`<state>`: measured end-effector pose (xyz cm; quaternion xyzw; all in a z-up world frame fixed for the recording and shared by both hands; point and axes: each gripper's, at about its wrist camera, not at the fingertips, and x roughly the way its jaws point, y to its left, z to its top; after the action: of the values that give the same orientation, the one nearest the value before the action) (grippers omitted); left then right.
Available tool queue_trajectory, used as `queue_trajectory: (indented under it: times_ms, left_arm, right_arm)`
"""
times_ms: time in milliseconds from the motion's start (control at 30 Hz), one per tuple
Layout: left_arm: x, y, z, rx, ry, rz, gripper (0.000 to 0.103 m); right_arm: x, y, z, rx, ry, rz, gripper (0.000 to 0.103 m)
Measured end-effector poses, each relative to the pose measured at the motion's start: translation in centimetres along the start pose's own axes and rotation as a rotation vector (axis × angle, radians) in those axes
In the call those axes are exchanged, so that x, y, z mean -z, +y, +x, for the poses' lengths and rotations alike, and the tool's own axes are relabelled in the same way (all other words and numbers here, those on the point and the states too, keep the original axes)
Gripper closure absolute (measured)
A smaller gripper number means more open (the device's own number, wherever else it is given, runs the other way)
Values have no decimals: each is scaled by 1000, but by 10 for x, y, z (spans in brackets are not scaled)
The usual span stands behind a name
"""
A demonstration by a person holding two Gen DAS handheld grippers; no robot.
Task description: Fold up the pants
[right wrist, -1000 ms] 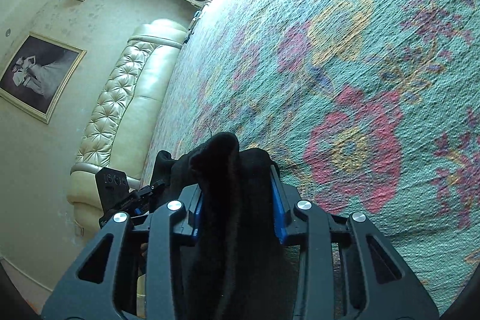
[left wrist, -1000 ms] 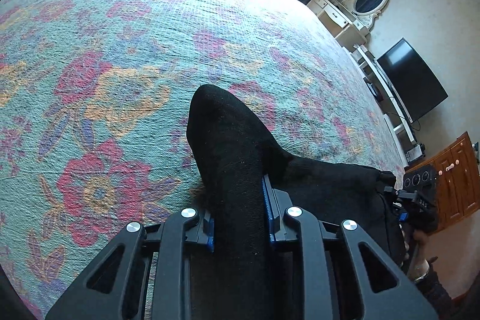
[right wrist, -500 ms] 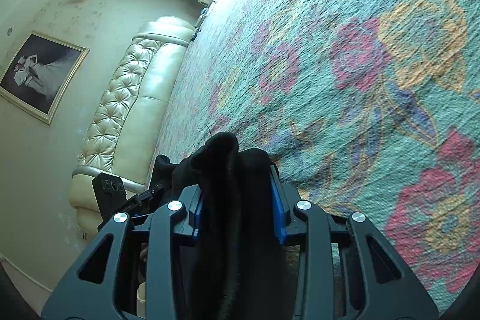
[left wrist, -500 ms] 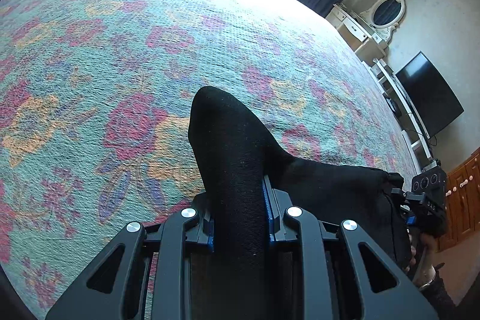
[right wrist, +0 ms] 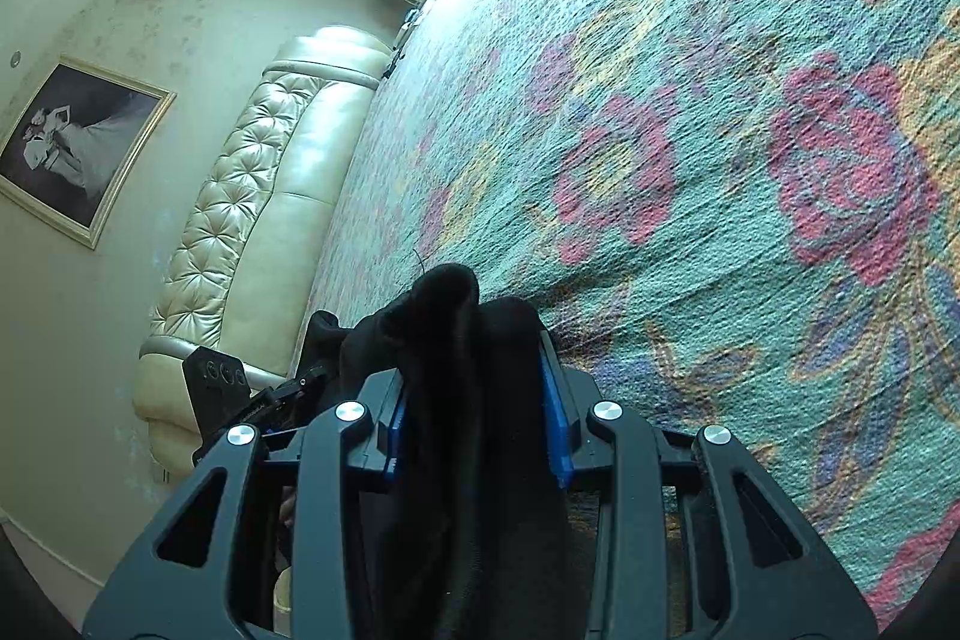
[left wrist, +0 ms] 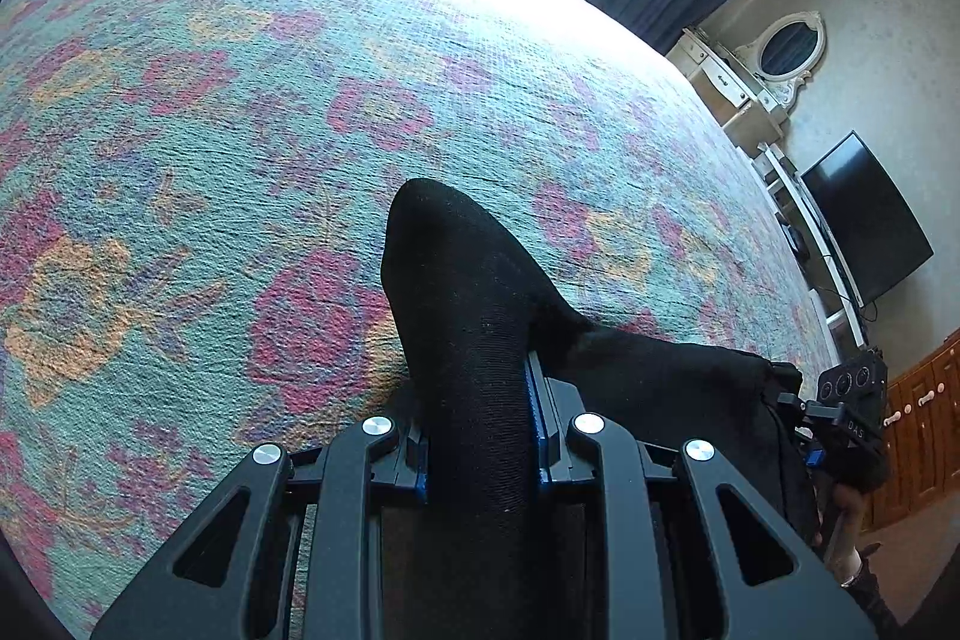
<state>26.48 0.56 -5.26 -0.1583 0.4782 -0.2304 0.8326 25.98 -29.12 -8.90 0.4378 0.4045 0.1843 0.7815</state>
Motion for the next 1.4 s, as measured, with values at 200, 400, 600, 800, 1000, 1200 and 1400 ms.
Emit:
queue_trajectory:
  times_ms: [200,400,600,800,1000,1200,1400]
  left_arm:
    - [3,6,5,19,5,-23,78]
    - [4,10,11,28,20,-39,77]
    - [4,26,23,86,52,-120,67]
    - [2,24,17,91,63,-120,59]
    - [32,45,-29,205,30,-262,30]
    - [92,71,-73,241,38,-357,30]
    - [132,65,-85,344,59,-425,30]
  right_arm:
    - [0,-12,-2,-8,0,21,69]
    - [1,-24,-3,-29,-6,55,69]
    - [0,-33,-5,-31,-9,70,69]
    - [-1,-37,-7,-19,-6,110,67]
    - [8,-26,-35,-2,-7,162,41]
    - [40,-37,-85,-33,-3,193,35]
    - [81,-38,-94,-63,50,204,34]
